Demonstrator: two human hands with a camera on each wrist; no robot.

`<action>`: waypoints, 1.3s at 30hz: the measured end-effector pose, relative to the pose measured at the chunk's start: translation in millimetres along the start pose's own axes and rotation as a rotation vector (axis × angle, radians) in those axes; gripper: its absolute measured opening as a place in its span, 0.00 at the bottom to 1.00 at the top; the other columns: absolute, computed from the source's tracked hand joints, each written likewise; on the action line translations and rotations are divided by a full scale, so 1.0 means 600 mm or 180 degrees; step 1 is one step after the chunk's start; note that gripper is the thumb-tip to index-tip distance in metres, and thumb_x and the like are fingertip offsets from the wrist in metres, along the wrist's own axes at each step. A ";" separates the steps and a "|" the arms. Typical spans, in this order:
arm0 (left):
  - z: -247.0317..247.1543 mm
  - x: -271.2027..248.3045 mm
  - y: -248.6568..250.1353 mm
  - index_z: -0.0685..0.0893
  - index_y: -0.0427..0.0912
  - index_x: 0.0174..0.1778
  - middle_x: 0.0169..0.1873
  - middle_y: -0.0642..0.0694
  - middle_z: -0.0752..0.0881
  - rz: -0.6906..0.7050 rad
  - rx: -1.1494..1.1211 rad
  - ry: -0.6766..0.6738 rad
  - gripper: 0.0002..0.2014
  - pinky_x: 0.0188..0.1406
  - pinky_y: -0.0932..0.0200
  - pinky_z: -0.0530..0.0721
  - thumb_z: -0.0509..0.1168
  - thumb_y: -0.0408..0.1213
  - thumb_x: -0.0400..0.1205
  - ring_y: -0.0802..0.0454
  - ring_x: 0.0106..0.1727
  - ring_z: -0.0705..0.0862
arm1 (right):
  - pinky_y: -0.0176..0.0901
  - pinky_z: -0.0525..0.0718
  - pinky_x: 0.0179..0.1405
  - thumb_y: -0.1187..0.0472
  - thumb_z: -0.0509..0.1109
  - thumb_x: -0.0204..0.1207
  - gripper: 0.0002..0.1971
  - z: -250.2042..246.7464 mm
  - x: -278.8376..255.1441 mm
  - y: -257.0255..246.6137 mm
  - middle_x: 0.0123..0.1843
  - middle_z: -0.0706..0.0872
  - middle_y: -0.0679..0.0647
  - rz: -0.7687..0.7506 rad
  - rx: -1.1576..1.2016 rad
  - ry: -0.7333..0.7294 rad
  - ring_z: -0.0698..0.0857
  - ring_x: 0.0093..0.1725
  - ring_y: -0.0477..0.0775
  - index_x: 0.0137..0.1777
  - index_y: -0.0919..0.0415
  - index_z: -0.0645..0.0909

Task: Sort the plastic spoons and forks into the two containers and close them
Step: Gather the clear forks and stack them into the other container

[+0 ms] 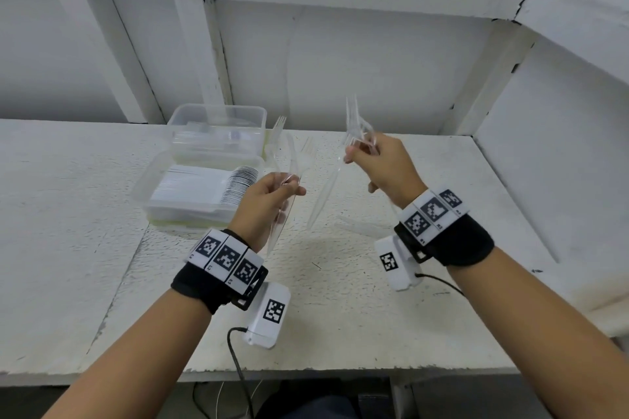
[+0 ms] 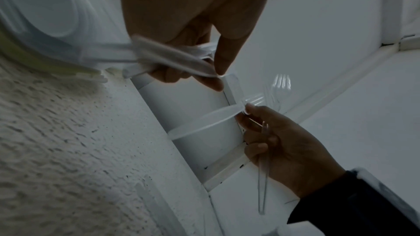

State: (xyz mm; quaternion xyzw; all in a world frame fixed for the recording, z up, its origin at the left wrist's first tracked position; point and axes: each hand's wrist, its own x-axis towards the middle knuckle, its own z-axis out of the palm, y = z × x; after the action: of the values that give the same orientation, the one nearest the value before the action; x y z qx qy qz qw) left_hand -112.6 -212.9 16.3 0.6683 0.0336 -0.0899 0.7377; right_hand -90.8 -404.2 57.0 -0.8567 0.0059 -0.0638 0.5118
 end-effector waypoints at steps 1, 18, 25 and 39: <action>0.001 0.001 0.000 0.81 0.44 0.46 0.34 0.52 0.87 0.0038 0.0036 0.0041 0.02 0.22 0.69 0.66 0.63 0.34 0.82 0.59 0.28 0.67 | 0.36 0.75 0.17 0.61 0.66 0.78 0.06 0.012 -0.006 0.001 0.43 0.86 0.62 0.0042 0.0051 -0.0040 0.72 0.25 0.42 0.46 0.63 0.83; 0.006 0.004 -0.016 0.76 0.43 0.41 0.19 0.53 0.71 -0.0703 -0.0854 -0.0802 0.10 0.17 0.67 0.63 0.53 0.37 0.87 0.58 0.21 0.66 | 0.33 0.70 0.18 0.66 0.68 0.78 0.09 0.080 -0.053 0.001 0.31 0.84 0.50 0.0189 0.1991 -0.0514 0.67 0.17 0.40 0.53 0.51 0.78; 0.010 0.000 -0.009 0.72 0.40 0.35 0.18 0.52 0.68 -0.0607 -0.0984 -0.0961 0.15 0.14 0.68 0.62 0.50 0.36 0.87 0.59 0.17 0.65 | 0.35 0.75 0.21 0.66 0.70 0.77 0.14 0.096 -0.045 -0.002 0.36 0.83 0.56 0.0359 0.2050 -0.0096 0.77 0.19 0.37 0.58 0.57 0.70; 0.016 0.000 -0.007 0.80 0.41 0.49 0.34 0.49 0.77 -0.0553 0.0159 -0.0448 0.18 0.29 0.63 0.70 0.49 0.48 0.87 0.57 0.31 0.71 | 0.35 0.72 0.20 0.62 0.66 0.81 0.06 0.092 -0.035 0.018 0.36 0.80 0.51 0.0454 0.1667 -0.0037 0.68 0.17 0.39 0.42 0.57 0.79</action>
State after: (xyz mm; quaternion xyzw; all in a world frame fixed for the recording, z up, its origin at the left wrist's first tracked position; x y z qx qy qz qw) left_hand -113.8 -223.1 13.2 0.6731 0.0373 -0.2010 0.7108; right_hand -105.0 -359.4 19.7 -0.6930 0.0466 -0.0219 0.7191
